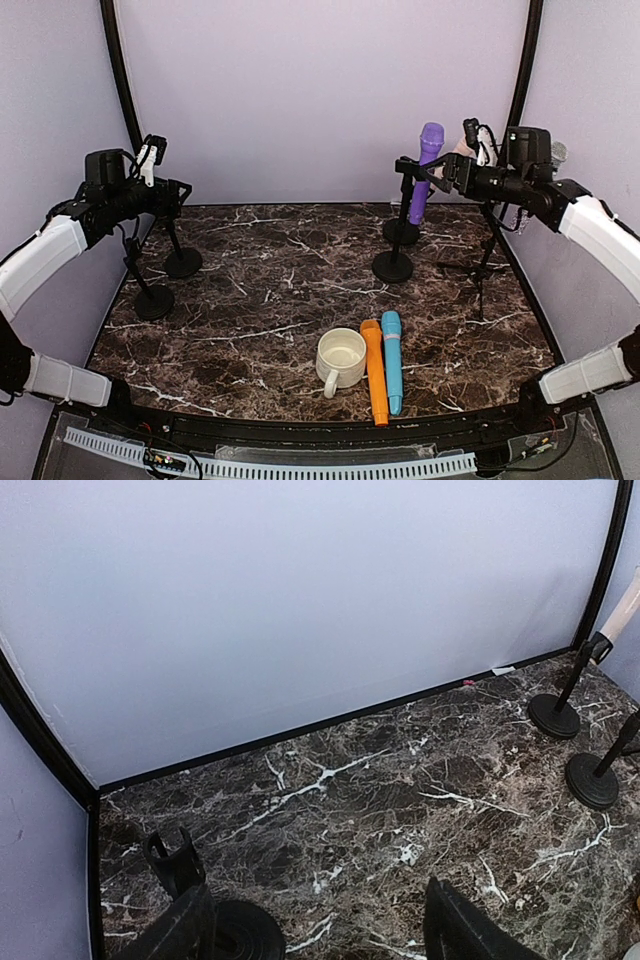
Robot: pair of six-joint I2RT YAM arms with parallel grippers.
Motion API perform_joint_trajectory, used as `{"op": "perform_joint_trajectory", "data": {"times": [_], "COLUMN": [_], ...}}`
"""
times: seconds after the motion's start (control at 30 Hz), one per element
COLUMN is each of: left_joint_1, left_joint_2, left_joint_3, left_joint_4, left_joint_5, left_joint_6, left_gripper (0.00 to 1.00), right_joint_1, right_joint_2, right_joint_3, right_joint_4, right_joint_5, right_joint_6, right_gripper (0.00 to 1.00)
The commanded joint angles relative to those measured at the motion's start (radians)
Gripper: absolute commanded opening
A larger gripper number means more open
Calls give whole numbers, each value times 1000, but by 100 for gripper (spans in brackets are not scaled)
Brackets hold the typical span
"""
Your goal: Remove the microphone from the stand
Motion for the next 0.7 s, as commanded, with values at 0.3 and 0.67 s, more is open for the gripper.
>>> {"op": "perform_joint_trajectory", "data": {"times": [0.3, 0.67], "left_joint_1": [-6, -8], "left_joint_2": [-23, -4], "left_joint_3": [-14, -23], "left_joint_4": [35, 43], "left_joint_5": [-1, 7], "left_joint_6": [30, 35], "left_gripper": [73, 73], "right_joint_1": [-45, -48], "right_joint_2": [113, 163], "right_joint_3": [94, 95], "right_joint_4": [75, 118], "right_joint_5": [-78, -68], "right_joint_6": [-230, -319], "right_gripper": [94, 81]}}
